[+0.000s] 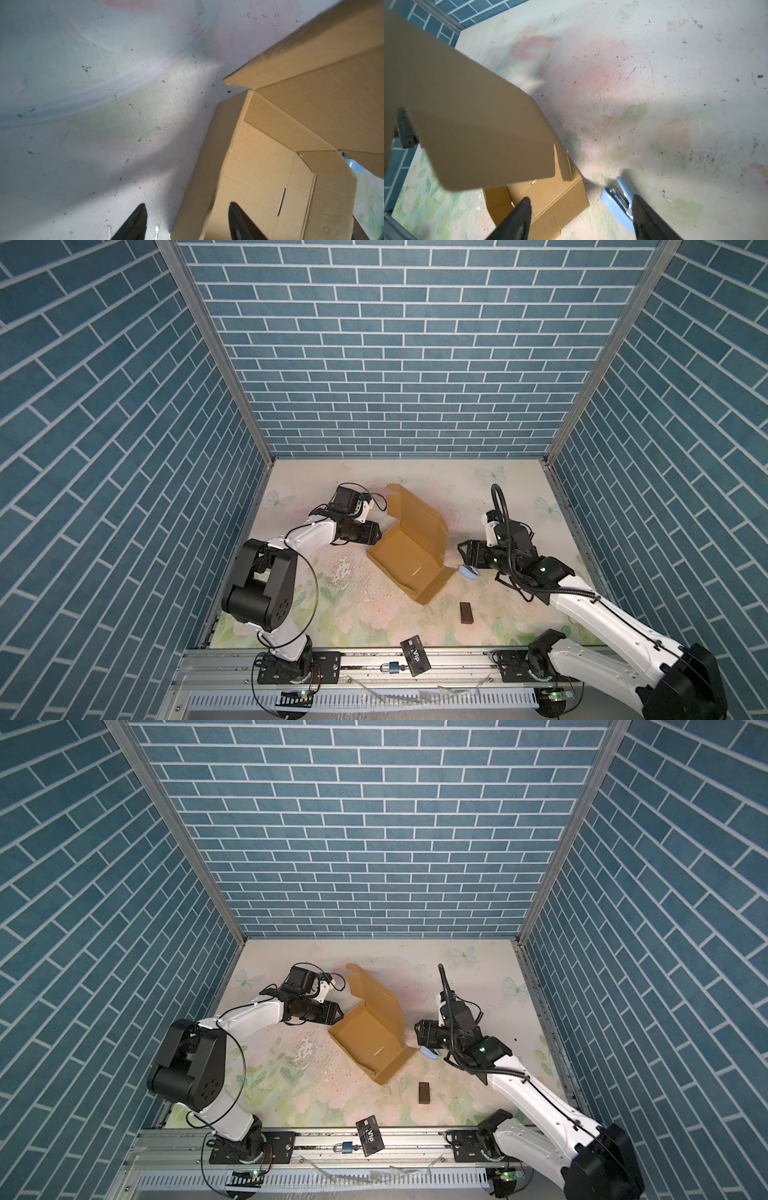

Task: Fold the paper box
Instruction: 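Move the right gripper down to the dark wooden block and grasp it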

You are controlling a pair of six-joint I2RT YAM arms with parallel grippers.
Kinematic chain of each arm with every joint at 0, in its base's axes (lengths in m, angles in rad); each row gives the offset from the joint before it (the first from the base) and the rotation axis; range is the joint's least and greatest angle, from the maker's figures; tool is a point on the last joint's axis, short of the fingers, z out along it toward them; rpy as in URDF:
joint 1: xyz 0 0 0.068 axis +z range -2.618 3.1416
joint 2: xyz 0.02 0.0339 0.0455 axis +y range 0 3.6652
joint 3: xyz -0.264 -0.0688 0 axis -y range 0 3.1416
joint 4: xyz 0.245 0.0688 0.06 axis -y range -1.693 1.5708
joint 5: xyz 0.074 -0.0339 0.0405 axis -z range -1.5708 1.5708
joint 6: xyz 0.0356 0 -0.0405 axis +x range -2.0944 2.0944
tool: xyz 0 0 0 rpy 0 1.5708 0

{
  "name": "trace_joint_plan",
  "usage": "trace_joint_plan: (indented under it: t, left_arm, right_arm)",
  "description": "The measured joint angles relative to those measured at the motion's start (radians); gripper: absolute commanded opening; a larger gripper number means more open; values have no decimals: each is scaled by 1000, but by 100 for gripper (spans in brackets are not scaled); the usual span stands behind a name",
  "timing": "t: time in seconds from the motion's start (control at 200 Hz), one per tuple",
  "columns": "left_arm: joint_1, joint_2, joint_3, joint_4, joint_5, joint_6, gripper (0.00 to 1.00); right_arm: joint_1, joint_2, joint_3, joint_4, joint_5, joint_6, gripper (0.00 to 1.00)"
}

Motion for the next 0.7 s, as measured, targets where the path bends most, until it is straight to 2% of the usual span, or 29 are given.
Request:
trace_joint_plan:
  t: [0.135,0.285,0.495,0.7]
  left_arm:
    - [-16,10,0,2,1,-8,61]
    - [-25,25,0,0,-6,-23,59]
    - [-28,50,0,-12,-65,-54,50]
    - [-29,56,0,-21,-111,-89,49]
  right_arm:
    - [93,-104,-61,-66,77,74,69]
    - [215,-145,-112,-127,151,153,69]
    - [376,-76,-108,-201,206,239,69]
    - [499,48,-100,-231,229,347,69]
